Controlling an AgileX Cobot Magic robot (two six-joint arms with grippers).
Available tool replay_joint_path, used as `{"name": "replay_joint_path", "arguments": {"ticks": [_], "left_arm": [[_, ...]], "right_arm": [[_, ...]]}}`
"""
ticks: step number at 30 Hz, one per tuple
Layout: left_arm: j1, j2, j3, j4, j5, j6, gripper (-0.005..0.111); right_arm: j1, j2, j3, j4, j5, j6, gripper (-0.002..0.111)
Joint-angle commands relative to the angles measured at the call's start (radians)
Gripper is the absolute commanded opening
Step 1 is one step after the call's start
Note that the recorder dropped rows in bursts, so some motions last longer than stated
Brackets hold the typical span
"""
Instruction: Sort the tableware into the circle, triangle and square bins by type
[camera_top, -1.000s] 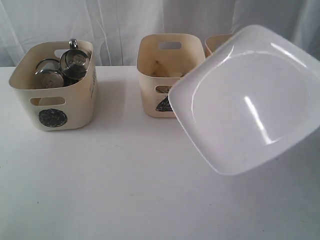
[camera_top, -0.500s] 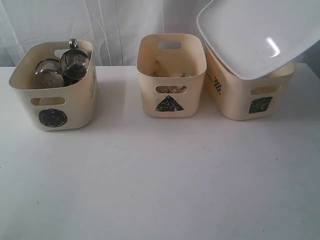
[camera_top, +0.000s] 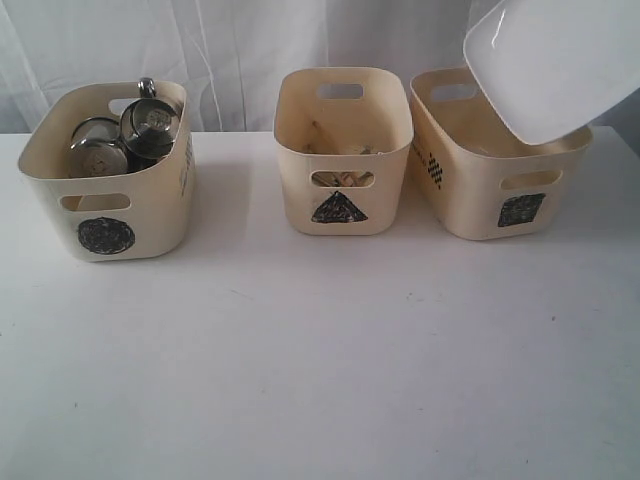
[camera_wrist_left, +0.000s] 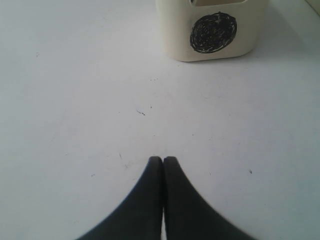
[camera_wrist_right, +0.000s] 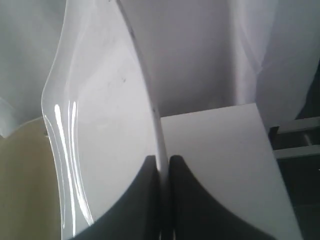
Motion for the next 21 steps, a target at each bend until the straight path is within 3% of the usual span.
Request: {"name": "replay_joint_path", "arguments": {"ticks": [1, 10, 13, 18, 21], "left_arm": [[0.004, -0.004, 0.003, -0.008, 0.003, -0.007, 0.0], [0.004, -0.004, 0.003, -0.008, 0.003, -0.007, 0.0], [0.004, -0.004, 0.003, -0.008, 0.003, -0.007, 0.0], [0.004, -0.004, 0.003, -0.008, 0.003, -0.007, 0.0], [0.004, -0.004, 0.003, -0.008, 0.003, -0.007, 0.0]], "right_arm": [[0.015, -0.001, -0.016, -0.02, -0.06, -0.014, 0.0], [0.073, 0.008, -0.016, -0.035, -0.091, -0.06, 0.0], [0.092, 0.008, -0.016, -0.091, -0.079, -0.06, 0.008], [0.109, 0.008, -0.016, -0.107, -0.065, -0.058, 0.031], [0.109, 0.001, -0.017, -0.102, -0.034, -0.056, 0.035]]}}
